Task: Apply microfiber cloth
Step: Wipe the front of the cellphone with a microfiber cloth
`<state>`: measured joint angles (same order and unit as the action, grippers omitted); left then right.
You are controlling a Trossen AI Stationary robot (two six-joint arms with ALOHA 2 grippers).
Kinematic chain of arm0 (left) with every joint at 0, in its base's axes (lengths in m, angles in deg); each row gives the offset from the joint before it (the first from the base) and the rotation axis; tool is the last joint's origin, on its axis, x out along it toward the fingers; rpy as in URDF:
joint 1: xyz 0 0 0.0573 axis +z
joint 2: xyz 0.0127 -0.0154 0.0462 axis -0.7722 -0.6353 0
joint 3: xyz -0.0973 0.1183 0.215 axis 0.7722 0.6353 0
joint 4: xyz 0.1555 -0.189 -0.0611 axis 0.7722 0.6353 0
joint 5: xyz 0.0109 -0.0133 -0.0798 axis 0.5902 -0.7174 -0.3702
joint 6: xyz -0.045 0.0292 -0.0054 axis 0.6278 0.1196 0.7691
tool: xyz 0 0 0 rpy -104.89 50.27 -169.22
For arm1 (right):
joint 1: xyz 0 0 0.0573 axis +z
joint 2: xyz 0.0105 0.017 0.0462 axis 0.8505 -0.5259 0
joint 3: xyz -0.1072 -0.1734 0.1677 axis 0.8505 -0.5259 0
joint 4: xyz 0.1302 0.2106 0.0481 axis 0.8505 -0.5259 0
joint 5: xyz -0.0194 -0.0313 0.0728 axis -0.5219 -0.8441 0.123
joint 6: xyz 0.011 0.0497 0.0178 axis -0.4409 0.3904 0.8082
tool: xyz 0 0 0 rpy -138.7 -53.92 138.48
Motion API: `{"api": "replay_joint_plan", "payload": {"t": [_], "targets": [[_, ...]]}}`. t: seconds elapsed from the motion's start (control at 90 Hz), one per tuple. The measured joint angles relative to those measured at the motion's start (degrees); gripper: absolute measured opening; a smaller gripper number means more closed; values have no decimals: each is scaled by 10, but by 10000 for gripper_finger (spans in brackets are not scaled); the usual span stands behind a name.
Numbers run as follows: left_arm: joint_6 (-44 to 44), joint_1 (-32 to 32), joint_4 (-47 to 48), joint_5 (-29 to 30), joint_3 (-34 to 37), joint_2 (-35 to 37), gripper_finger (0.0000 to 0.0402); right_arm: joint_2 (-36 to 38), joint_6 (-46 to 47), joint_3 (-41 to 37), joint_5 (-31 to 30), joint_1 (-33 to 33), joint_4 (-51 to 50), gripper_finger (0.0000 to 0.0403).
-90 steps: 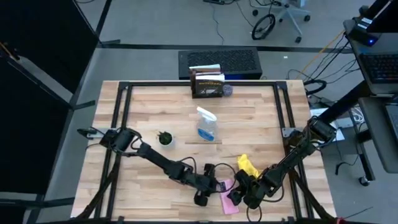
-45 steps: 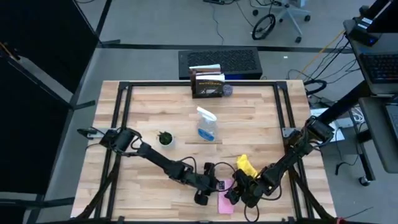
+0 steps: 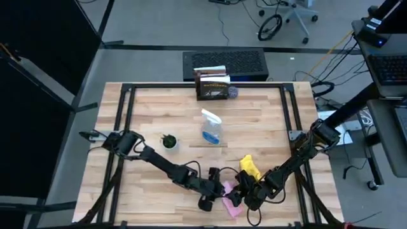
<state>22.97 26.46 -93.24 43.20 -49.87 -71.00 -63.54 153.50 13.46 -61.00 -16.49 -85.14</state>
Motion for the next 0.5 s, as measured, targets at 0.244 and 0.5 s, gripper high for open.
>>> {"api": "replay_joint_plan", "payload": {"t": [0.244,0.5], "targets": [[154,-16,93,8,0,91,154,2,-1,2,52,0,-37,293],[365,-63,101,42,0,71,154,2,-14,1,48,2,-27,293]]}}
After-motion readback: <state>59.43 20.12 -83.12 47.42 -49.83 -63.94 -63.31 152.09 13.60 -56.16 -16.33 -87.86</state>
